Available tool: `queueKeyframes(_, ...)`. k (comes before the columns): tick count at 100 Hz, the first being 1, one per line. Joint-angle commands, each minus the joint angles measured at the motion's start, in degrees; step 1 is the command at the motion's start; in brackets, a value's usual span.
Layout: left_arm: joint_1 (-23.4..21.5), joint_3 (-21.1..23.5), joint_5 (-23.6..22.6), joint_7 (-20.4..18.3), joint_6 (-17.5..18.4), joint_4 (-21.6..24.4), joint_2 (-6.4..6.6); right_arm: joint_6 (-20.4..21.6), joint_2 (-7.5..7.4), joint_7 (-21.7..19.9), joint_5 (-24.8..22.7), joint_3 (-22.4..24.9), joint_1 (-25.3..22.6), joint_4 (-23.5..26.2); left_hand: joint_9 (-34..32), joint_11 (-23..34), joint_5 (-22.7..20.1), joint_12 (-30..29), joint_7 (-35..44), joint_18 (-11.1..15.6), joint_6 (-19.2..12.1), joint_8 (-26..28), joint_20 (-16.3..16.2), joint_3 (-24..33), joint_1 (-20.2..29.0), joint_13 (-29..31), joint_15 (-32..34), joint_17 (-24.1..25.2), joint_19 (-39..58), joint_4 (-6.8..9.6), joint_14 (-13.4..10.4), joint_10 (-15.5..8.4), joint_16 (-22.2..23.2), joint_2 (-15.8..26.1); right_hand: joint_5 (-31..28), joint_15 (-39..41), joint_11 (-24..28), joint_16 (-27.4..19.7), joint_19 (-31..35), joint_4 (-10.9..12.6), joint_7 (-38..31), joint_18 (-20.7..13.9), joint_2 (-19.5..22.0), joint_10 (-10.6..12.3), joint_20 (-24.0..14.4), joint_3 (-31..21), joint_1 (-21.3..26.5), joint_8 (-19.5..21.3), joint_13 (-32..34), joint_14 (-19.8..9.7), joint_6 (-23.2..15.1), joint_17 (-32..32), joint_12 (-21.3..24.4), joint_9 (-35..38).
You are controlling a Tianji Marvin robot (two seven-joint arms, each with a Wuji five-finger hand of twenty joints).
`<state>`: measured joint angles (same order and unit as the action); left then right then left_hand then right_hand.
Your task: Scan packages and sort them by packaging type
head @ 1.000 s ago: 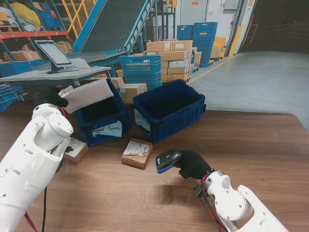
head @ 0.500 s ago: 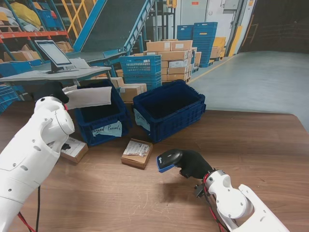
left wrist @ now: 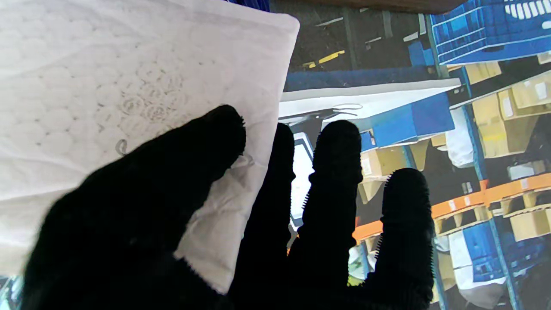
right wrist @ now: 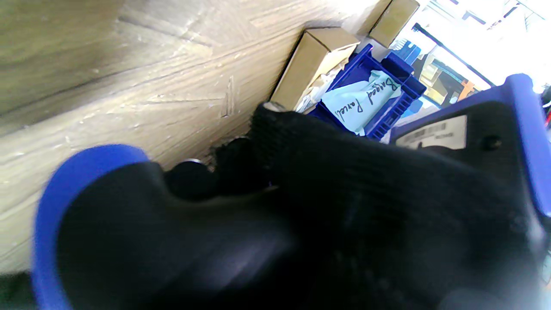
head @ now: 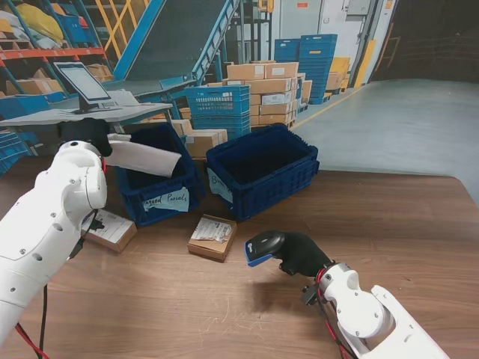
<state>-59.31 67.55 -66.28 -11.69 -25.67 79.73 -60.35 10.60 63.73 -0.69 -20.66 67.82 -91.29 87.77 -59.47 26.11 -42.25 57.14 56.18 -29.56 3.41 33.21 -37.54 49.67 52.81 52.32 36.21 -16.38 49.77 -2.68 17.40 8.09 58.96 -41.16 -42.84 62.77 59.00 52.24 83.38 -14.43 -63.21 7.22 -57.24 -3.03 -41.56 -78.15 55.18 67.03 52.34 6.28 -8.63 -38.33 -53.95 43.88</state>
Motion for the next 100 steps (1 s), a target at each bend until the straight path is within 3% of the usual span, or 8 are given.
queueKeyframes(1,1.15,-0.71,0.37,-1.03,0.55,-0.35,0.05,0.23,0.36,-0.81,0.09,0.26,-0.59,0.51,-1.36,1.39,-0.27,-0.41,1.24,-1.36,-1.53,0.85,-0.16,1.14,2.31,0.48,0.68,0.48,1.74,-1.10,-0.02,-1.69,-0.86,0.65,-2.52,0.78,-0.26,-0.07,3.35,0.11,-4.65,-2.96,3.74,0.27,-1.65,-6.81,5.34,1.18,1.06,1.55,-2.38,-0.68,-0.65,0.44)
queueKeyframes(50,7.88,-7.08,-3.96,-5.15,4.94,-5.41,0.85,-0.03,0.50,-0.43,0.93,1.26,-2.04,0.79,-1.40,1.01,0.01,-0.64,1.30,-0.52,-2.22,0.67,0.43,0.88,1.88,0.30,-0.27,0.34,1.46,-1.34,-0.77,-2.38,-1.71,0.95,-2.52,0.78,-0.25,-0.04,3.34,0.10,-4.64,-2.95,3.73,0.22,-1.66,-6.78,5.37,1.19,1.04,1.53,-2.38,-0.68,-0.66,0.45)
queueKeyframes(63,9.91,-9.10,-3.41,-6.10,5.32,-7.12,0.94,-0.03,0.47,-0.53,1.08,1.71,-2.40,0.85,-0.60,-1.71,0.38,-2.06,1.16,0.23,-3.26,0.53,1.83,0.12,1.32,-1.95,-4.29,1.39,-0.08,-1.30,-1.01,-2.92,-7.63,1.71,-2.52,0.78,-0.25,-0.05,3.34,0.09,-4.64,-2.96,3.71,0.17,-1.66,-6.80,5.36,1.19,1.02,1.53,-2.38,-0.67,-0.66,0.47)
queueKeyframes(75,11.31,-10.76,-2.07,-7.10,4.83,-8.23,0.93,0.03,0.45,-0.73,1.31,2.02,-2.60,0.68,2.18,-8.37,0.64,-6.05,-1.69,0.73,-3.22,-1.44,3.60,-1.71,0.15,-6.07,-10.49,3.30,-3.09,-0.71,-0.08,-1.68,-14.24,3.41,-2.52,0.76,-0.27,-0.06,3.34,0.10,-4.64,-2.95,3.72,0.23,-1.66,-6.80,5.38,1.19,1.04,1.50,-2.38,-0.68,-0.65,0.47)
queueKeyframes(82,11.94,-11.57,-2.12,-8.85,5.30,-8.34,1.08,0.01,0.44,-0.82,1.48,2.14,-2.70,0.65,11.52,-2.01,2.97,-16.26,-7.84,1.01,-2.42,-2.91,4.91,-1.76,-2.21,-10.46,-14.69,5.27,-6.14,-0.44,0.55,-0.87,-19.86,2.81,-2.52,0.75,-0.28,-0.06,3.34,0.09,-4.64,-2.96,3.70,0.19,-1.66,-6.78,5.39,1.19,1.02,1.53,-2.38,-0.67,-0.67,0.44)
queueKeyframes(85,12.19,-11.92,-2.45,-9.93,5.66,-8.28,1.18,0.03,0.44,-0.85,1.50,2.18,-2.74,0.63,14.62,-0.30,3.64,-23.50,-11.54,0.99,-1.84,-2.56,5.20,-0.94,-4.15,-11.96,-15.91,5.94,-7.39,-0.27,0.58,-0.81,-21.63,3.52,-2.52,0.76,-0.25,-0.04,3.34,0.08,-4.64,-2.96,3.70,0.20,-1.66,-6.78,5.39,1.19,1.02,1.54,-2.38,-0.67,-0.69,0.49)
queueKeyframes(96,12.90,-12.87,-3.65,-12.43,7.21,-8.24,1.46,0.06,0.41,-1.01,1.67,2.29,-2.82,0.67,22.03,-3.49,6.66,-29.20,-23.54,1.24,1.25,-5.00,6.46,0.11,-13.33,-17.42,-19.86,8.40,-11.56,3.20,0.97,0.21,-25.94,8.92,-2.52,0.76,-0.27,-0.03,3.34,0.09,-4.64,-2.96,3.71,0.21,-1.66,-6.79,5.38,1.19,1.02,1.53,-2.38,-0.67,-0.68,0.45)
queueKeyframes(100,13.14,-13.17,-3.90,-13.47,7.44,-8.16,1.54,0.04,0.41,-1.04,1.69,2.33,-2.85,0.70,23.41,-4.21,7.35,-29.69,-25.22,1.29,1.67,-5.63,6.79,-0.22,-14.14,-18.64,-20.57,9.00,-12.49,3.32,1.12,0.47,-26.63,8.88,-2.52,0.80,-0.27,0.00,3.35,0.09,-4.64,-2.96,3.71,0.19,-1.66,-6.80,5.39,1.19,1.06,1.53,-2.38,-0.67,-0.69,0.48)
